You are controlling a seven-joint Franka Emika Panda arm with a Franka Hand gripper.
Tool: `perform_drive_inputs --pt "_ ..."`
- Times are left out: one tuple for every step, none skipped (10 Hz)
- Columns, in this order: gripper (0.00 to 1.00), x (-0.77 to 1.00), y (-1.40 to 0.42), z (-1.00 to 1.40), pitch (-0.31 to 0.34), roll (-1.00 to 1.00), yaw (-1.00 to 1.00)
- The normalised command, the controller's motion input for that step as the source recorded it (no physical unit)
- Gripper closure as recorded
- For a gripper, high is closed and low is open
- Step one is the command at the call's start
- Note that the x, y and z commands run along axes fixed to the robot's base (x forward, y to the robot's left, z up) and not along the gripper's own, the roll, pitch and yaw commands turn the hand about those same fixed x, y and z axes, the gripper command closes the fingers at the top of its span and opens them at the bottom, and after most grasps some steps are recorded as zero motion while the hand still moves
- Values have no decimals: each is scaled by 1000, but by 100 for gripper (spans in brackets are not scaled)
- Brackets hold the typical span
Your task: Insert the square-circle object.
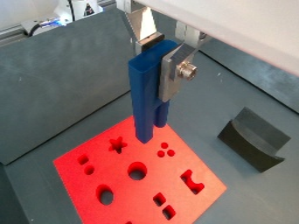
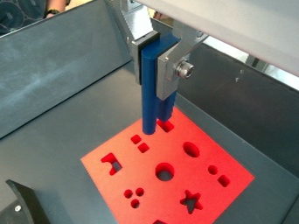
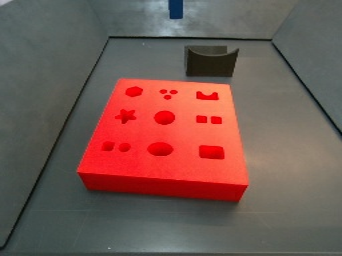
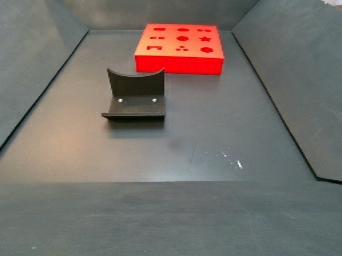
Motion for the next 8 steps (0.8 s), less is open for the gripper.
perform_drive_inputs --pt "100 -274 -37 0 -91 0 -503" --pt "100 0 0 -37 -9 0 -1000" --pt "100 0 0 -63 0 0 -1000" --pt "100 0 0 -66 0 1 -1000" --pt "100 0 0 -69 0 3 -1000" --pt "100 0 0 -66 0 7 -1000" --pt "100 0 0 -23 0 26 -1000" --pt "100 0 0 0 0 47 -1000"
